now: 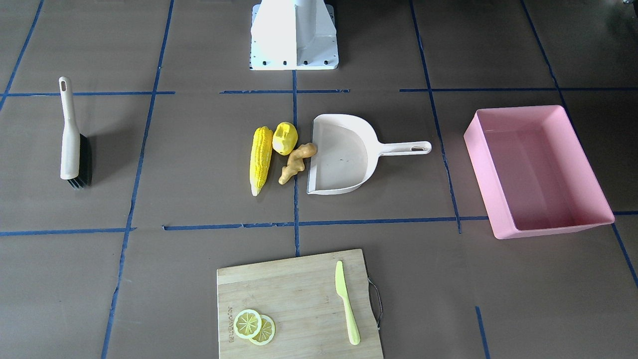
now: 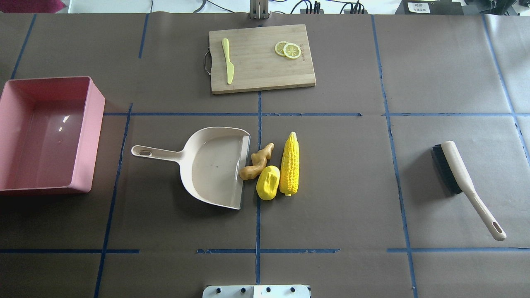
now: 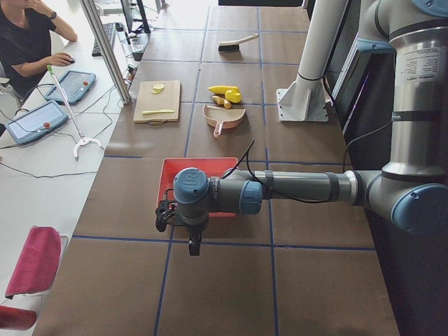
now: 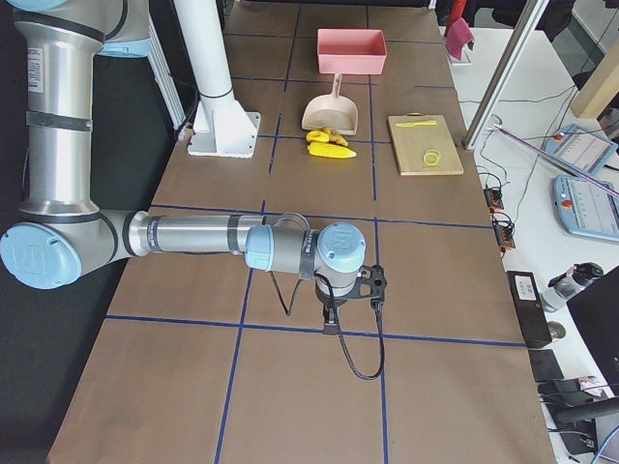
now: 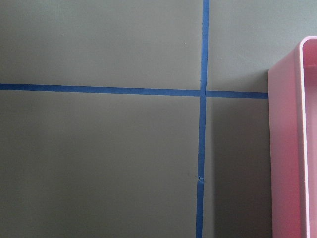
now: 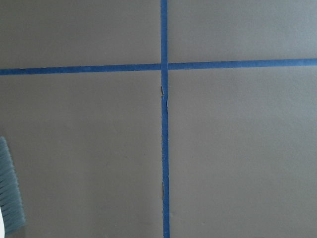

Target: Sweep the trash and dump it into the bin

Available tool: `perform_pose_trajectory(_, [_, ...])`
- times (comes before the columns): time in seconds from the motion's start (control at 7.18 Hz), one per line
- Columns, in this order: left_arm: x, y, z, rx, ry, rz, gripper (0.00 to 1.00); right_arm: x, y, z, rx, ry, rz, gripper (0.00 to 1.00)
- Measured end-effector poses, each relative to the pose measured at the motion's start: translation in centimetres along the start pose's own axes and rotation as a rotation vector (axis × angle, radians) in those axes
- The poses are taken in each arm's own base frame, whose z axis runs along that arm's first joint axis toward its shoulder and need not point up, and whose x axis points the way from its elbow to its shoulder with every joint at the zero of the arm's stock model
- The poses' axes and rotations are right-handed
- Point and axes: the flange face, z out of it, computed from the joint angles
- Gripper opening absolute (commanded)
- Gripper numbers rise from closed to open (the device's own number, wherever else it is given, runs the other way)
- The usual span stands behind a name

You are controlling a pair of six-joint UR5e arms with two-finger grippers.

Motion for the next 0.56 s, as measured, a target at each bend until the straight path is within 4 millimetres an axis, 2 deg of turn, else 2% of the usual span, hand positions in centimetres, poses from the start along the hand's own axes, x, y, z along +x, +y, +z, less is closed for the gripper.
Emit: perform_pose_trajectory(0.56, [0.56,-0.51,-0.5,0.012,0.003,0.007,1.0,0.14,-0.22,-0.67,0.014,0.012,0.058,1.0])
